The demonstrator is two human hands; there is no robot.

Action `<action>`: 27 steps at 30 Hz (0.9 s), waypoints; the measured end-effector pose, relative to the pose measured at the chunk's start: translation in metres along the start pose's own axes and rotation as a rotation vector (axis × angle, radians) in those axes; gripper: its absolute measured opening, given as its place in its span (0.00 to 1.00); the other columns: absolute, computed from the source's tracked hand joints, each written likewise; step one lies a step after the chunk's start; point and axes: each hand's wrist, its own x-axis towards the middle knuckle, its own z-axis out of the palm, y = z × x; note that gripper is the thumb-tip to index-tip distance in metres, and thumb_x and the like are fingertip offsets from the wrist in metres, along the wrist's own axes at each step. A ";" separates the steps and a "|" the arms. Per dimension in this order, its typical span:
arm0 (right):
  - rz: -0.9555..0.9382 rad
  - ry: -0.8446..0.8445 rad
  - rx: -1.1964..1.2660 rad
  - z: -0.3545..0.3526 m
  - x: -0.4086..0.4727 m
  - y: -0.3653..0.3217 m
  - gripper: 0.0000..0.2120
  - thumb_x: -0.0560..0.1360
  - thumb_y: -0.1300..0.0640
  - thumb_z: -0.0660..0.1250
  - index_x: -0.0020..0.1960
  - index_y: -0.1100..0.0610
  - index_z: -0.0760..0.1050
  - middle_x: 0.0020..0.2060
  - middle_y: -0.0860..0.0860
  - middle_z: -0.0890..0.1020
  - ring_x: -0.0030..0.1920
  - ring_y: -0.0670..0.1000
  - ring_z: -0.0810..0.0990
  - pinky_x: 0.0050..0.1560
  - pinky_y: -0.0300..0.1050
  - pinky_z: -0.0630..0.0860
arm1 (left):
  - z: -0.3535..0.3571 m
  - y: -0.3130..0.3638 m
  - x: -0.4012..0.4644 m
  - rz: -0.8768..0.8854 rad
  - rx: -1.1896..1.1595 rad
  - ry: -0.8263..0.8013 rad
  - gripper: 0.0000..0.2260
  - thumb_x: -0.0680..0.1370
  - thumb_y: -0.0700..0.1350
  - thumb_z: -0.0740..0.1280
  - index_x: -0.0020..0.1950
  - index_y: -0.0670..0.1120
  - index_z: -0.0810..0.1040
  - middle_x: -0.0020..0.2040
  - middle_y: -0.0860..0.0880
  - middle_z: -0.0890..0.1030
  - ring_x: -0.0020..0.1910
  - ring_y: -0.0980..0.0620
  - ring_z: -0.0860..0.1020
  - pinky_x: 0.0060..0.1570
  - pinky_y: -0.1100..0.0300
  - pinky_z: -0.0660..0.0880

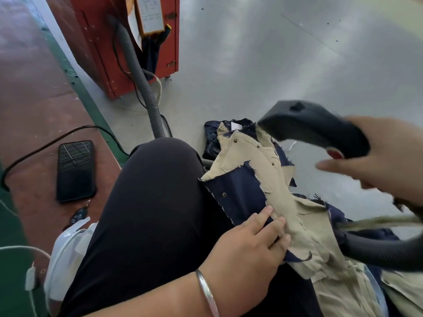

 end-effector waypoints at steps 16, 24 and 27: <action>-0.052 -0.111 -0.249 0.046 0.016 -0.029 0.21 0.71 0.39 0.72 0.39 0.47 0.62 0.35 0.43 0.74 0.34 0.49 0.72 0.29 0.41 0.60 | 0.003 0.001 0.001 0.023 -0.119 0.015 0.16 0.71 0.53 0.71 0.59 0.53 0.81 0.63 0.51 0.78 0.64 0.53 0.75 0.56 0.62 0.75; 0.076 0.086 0.058 0.025 0.026 0.015 0.15 0.66 0.41 0.75 0.42 0.46 0.72 0.26 0.51 0.80 0.27 0.52 0.81 0.32 0.48 0.78 | 0.003 0.003 -0.002 0.030 -0.102 0.024 0.16 0.73 0.52 0.69 0.60 0.53 0.80 0.64 0.51 0.77 0.65 0.53 0.74 0.59 0.62 0.74; 0.179 0.093 0.229 0.000 0.007 0.040 0.16 0.64 0.38 0.76 0.45 0.40 0.73 0.26 0.48 0.82 0.21 0.51 0.81 0.23 0.47 0.78 | 0.001 0.004 -0.001 0.041 -0.099 0.007 0.17 0.72 0.53 0.70 0.60 0.53 0.80 0.64 0.51 0.77 0.65 0.54 0.74 0.60 0.63 0.73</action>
